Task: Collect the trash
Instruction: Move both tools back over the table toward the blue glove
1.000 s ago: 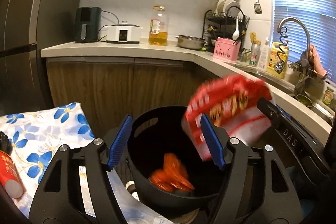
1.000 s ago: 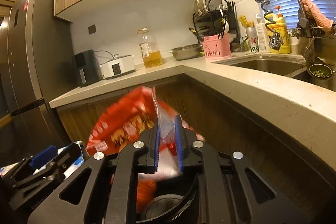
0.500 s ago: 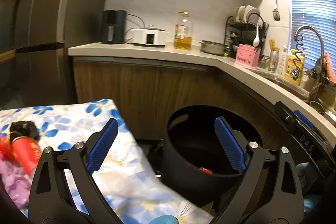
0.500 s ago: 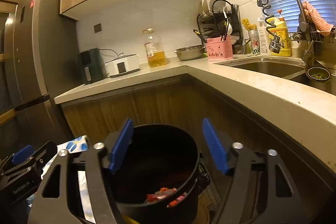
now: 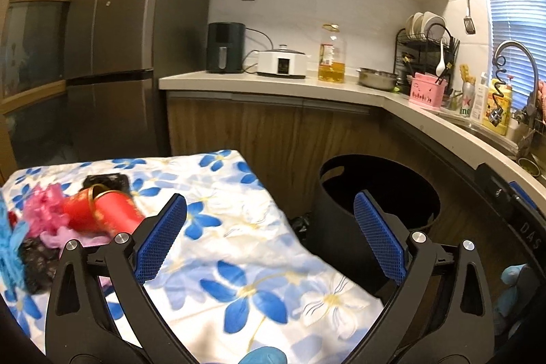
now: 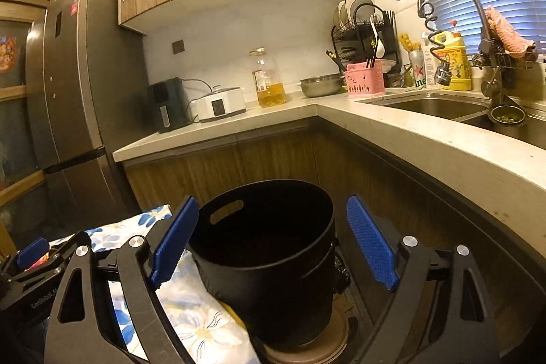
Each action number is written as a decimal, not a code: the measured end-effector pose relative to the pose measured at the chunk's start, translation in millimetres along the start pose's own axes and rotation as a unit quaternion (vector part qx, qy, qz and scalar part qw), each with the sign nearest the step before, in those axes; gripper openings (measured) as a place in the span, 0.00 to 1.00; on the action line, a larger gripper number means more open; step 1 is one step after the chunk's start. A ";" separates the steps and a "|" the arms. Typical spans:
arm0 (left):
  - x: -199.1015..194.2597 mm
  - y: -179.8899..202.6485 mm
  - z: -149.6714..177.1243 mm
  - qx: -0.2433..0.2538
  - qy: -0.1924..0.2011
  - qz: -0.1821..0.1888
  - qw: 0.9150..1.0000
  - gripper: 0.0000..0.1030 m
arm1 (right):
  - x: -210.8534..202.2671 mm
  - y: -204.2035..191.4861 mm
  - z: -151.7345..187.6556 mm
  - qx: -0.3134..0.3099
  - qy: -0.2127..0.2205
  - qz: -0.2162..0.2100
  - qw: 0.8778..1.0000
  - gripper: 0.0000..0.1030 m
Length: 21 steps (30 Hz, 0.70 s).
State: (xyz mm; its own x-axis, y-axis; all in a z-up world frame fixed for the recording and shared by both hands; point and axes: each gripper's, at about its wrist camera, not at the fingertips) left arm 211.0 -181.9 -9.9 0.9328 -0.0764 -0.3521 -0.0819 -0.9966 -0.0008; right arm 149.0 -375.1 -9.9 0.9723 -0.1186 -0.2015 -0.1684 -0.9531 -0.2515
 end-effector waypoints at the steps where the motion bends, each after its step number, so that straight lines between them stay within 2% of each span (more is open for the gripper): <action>1: -4.3 -3.1 0.9 -0.001 0.000 0.001 1.000 0.94 | -5.5 -2.1 0.5 0.000 0.002 0.001 1.000 0.84; 10: -39.3 -33.3 10.7 -0.013 0.005 -0.014 1.000 0.94 | -39.9 -26.0 8.5 -0.004 0.011 -0.006 1.000 0.84; 16: -59.8 -69.4 21.8 -0.030 0.011 -0.058 0.998 0.94 | -49.1 -53.3 21.8 -0.009 0.004 -0.040 0.999 0.84; 21: -72.6 -114.6 37.1 -0.044 0.015 -0.121 0.992 0.94 | -48.3 -83.8 38.3 -0.022 -0.013 -0.078 0.997 0.84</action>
State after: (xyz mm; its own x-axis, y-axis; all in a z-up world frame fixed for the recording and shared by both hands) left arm 139.6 -61.0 -18.9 0.9318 0.1657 -0.3230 0.1752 -0.9845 0.0003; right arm 109.9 -278.8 -15.3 0.9816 0.0379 -0.1874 -0.0085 -0.9706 -0.2406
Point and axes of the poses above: each gripper's, at about its wrist camera, not at the fingertips, and x roughly the way its jaws point, y to its right, z to its underside, and after that the axes turned 9 degrees about -z, right-handed
